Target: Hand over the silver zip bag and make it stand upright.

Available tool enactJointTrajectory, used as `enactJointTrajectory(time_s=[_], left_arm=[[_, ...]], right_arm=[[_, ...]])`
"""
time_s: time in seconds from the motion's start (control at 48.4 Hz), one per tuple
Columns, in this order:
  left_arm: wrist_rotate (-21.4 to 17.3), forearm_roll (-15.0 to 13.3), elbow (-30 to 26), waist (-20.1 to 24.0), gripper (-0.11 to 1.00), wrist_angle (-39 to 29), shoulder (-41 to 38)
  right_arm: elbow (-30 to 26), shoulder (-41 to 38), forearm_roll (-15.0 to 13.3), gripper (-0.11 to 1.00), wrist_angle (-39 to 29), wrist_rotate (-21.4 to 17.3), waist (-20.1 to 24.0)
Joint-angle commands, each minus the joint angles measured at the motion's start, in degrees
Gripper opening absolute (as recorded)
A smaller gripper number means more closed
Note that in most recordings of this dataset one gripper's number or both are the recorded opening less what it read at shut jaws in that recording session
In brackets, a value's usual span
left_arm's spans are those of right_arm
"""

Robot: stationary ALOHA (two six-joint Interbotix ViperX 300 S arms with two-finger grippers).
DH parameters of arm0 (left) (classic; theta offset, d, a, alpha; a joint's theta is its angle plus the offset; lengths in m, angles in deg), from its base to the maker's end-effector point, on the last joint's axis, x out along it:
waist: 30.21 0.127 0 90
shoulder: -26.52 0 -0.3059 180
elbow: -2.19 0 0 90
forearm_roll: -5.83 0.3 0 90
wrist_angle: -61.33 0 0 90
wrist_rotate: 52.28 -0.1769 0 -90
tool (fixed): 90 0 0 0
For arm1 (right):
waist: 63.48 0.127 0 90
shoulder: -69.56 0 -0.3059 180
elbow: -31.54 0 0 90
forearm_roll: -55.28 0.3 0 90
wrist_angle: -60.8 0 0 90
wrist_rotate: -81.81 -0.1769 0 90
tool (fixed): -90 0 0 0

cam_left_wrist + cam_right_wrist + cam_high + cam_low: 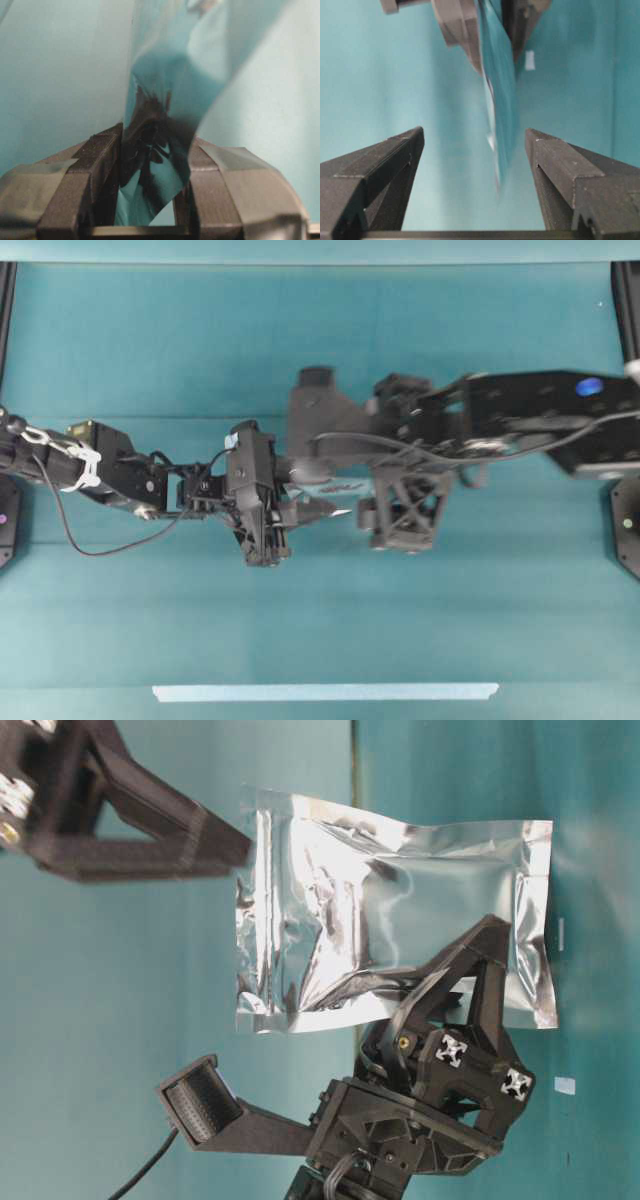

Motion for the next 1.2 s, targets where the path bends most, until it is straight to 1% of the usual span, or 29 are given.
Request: enactJointTrajectory(time_s=[0.0, 0.103, 0.31, 0.827, 1.033, 1.178], left_arm=[[0.18, 0.09, -0.26, -0.79, 0.29, -0.09, 0.35], [0.18, 0.18, -0.18, -0.79, 0.29, -0.09, 0.35], [0.18, 0.18, -0.09, -0.79, 0.29, -0.09, 0.44], [0.09, 0.18, 0.00, -0.88, 0.29, -0.44, 0.97], [0.09, 0.18, -0.18, -0.88, 0.29, -0.97, 1.05], [0.00, 0.18, -0.35, -0.88, 0.29, -0.97, 1.14]], right_arm=[[0.62, 3.16, -0.18, 0.84, 0.88, -0.53, 0.00], [2.11, 4.48, -0.09, 0.84, 1.58, -0.79, 0.00], [5.27, 7.12, -0.09, 0.84, 4.75, -2.90, 0.00], [16.08, 16.70, -0.09, 0.84, 17.14, -2.90, 0.00], [19.34, 20.04, -0.18, 0.84, 22.94, -2.99, 0.00], [21.71, 21.62, -0.09, 0.84, 25.58, -2.99, 0.00]])
